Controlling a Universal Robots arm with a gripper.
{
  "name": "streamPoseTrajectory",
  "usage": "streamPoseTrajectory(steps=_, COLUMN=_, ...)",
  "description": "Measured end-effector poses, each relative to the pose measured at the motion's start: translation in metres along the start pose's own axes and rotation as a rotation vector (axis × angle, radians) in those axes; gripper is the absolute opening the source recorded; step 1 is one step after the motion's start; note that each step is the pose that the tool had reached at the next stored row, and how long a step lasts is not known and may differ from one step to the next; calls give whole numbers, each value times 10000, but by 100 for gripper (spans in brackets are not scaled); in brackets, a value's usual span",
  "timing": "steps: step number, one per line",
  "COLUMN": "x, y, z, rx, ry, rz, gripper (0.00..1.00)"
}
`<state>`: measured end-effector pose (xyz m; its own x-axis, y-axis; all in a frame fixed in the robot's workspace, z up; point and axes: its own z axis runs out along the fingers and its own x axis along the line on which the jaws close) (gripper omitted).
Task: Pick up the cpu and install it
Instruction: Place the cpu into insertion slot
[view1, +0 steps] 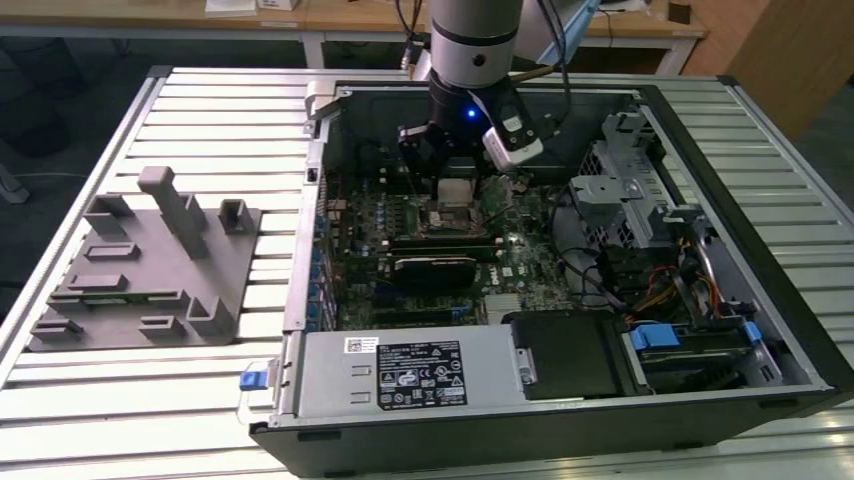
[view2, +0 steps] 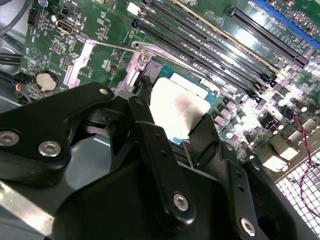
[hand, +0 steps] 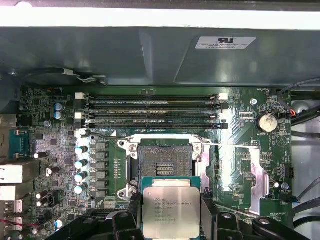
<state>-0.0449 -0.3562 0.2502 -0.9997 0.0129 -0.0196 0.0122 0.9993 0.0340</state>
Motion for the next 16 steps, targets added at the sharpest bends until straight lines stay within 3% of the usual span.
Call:
streamPoseTrajectory(steps=11, x=0, y=0, z=1, rx=0, ry=-1, rz=40, gripper=55)
streamPoseTrajectory(steps=15, x=0, y=0, z=1, rx=6, ry=-13, rz=370, gripper=55)
streamPoseTrajectory(steps=16, x=0, y=0, z=1, rx=13, ry=-23, rz=681, gripper=55)
